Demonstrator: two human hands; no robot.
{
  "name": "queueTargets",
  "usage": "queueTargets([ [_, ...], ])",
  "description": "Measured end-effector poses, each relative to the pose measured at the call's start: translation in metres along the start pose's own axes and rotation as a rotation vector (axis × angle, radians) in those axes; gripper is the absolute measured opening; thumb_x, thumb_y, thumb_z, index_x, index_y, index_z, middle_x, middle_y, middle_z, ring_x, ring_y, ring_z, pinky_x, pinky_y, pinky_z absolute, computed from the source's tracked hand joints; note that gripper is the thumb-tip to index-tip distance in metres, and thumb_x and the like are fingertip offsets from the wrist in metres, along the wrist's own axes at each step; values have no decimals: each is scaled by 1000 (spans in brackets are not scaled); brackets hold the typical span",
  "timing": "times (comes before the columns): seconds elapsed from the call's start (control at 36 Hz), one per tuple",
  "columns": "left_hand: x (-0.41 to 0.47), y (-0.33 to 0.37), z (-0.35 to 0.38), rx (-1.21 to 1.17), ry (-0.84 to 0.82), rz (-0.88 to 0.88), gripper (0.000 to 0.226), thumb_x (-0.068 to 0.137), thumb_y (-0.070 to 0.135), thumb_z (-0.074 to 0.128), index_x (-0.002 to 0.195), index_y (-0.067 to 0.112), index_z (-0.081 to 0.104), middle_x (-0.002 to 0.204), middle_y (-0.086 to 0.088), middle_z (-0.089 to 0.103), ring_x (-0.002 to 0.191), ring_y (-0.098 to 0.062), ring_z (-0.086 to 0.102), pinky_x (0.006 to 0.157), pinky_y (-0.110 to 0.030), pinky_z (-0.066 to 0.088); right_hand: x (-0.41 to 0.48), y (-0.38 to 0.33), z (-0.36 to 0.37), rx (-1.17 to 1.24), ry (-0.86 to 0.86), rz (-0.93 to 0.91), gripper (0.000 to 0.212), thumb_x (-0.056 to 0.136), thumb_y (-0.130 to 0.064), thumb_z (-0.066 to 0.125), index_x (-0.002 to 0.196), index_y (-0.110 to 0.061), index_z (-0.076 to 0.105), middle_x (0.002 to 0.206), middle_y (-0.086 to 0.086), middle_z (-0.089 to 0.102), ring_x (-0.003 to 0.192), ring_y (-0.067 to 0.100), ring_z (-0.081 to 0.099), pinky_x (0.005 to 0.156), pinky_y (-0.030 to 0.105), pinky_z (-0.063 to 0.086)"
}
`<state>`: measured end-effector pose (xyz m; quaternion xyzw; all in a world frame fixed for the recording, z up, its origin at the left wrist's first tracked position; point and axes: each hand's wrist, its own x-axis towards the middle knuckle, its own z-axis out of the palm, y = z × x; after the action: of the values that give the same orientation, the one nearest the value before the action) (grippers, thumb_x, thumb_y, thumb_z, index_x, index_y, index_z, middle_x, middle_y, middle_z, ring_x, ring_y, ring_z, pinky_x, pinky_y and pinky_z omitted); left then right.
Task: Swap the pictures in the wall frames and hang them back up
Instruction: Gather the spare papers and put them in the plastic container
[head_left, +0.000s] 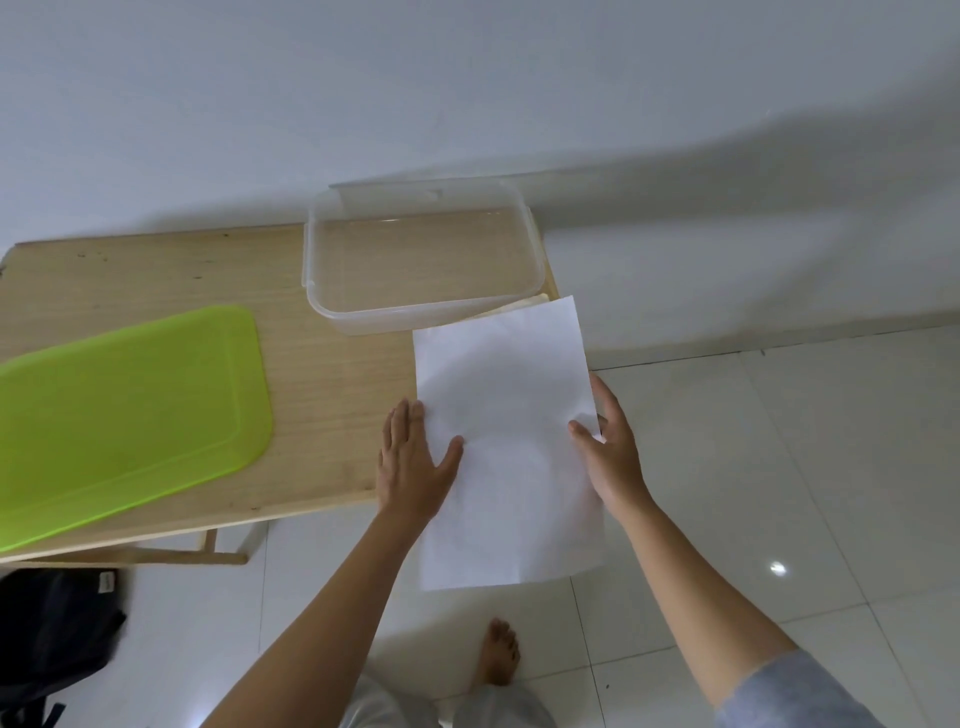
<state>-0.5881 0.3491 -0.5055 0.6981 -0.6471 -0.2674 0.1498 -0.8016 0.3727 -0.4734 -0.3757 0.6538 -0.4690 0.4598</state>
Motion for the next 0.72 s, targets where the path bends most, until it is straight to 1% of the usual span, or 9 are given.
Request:
queueTargets([
  [0.08,-1,7,0,-213,35,23,71,88,37,57,145,10,23,150,-4,24,138,-19,19,111,-30,21,-2,-8,-6,90,-21,-36,61,86,9,47,130,-33,45,132,0,55,120,14,53,103,31,43],
  [0.17,0,19,-3,-492,1,-42,70,88,29,61,145,16,24,144,-3,30,130,-18,33,102,-24,28,-3,-15,-10,179,-18,-55,60,86,9,50,120,-40,47,131,3,56,118,17,55,98,25,45],
  [0.25,4,29,-8,-781,-79,-97,73,83,24,67,143,21,25,139,-5,41,124,-22,44,102,-35,39,-2,-19,-16,204,-17,-75,58,79,-5,57,129,-32,44,136,6,52,123,20,51,105,36,41],
  [0.31,7,32,-14,-874,-87,-96,73,80,20,69,140,22,28,134,-9,46,119,-24,50,97,-41,45,1,-24,-21,198,-23,-86,62,78,-8,57,134,-28,41,138,5,50,126,20,48,108,41,36],
  [0.36,11,36,-22,-934,-68,-95,69,83,9,67,139,20,30,131,-11,49,114,-25,53,89,-36,50,7,-29,-22,179,-45,-111,62,80,-7,56,135,-28,40,139,3,49,128,20,47,109,41,35],
  [0.44,21,41,-38,-961,-33,-76,68,83,4,65,140,18,30,125,-8,50,107,-21,54,76,-21,49,21,-43,-16,111,-69,-143,60,87,3,54,136,-28,37,143,-2,43,132,15,40,109,33,32],
  [0.5,31,42,-50,-952,2,-60,70,82,5,67,140,19,30,124,-9,51,107,-21,55,77,-22,48,34,-54,-8,34,-71,-147,60,88,3,52,140,-22,33,146,-6,37,135,10,34,111,28,29],
  [0.61,62,37,-73,-966,81,-59,71,80,4,68,139,18,31,118,-11,54,102,-21,57,75,-22,47,70,-78,17,-100,-97,-172,62,88,-2,52,142,-24,31,148,-9,34,136,5,30,116,33,23],
  [0.72,100,32,-94,-997,109,-53,74,80,2,69,140,17,28,107,-5,56,98,-20,60,68,-19,49,111,-109,44,-188,-139,-183,59,91,-6,49,142,-28,29,148,-11,30,137,8,26,105,22,25],
])
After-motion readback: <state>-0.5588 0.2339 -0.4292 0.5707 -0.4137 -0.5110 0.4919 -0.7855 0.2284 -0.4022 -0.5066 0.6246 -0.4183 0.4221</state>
